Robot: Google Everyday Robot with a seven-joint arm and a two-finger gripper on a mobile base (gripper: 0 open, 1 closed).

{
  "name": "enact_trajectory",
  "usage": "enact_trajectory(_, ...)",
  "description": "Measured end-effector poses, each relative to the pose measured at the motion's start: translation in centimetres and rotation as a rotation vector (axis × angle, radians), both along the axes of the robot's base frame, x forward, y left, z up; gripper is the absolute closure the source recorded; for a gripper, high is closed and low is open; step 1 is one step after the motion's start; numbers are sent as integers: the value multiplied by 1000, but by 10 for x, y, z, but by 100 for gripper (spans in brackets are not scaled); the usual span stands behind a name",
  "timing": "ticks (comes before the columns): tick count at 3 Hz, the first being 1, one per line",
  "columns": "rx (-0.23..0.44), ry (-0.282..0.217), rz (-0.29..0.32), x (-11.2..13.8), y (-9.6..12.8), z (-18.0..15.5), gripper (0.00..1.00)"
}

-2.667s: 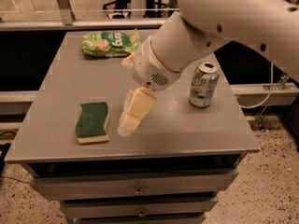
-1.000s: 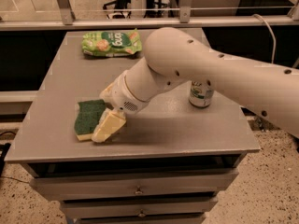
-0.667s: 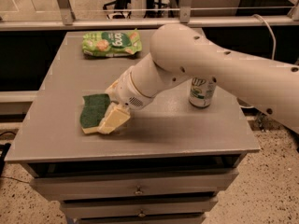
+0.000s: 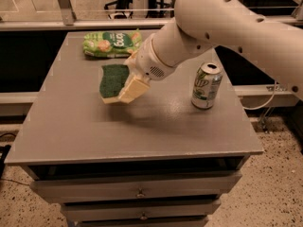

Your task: Move sponge near green rice chip bag

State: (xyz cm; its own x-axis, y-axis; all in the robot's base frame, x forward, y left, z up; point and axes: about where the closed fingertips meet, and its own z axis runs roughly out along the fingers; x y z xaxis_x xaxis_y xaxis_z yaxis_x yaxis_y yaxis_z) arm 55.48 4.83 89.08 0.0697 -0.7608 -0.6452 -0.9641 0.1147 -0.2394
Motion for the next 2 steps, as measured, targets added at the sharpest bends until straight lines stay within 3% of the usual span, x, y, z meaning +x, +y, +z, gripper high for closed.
enact_trajectory(1,-1,1,1,0,0,0,100)
enact_trajectory(2,-17,-38,-47,19,-16,2,100)
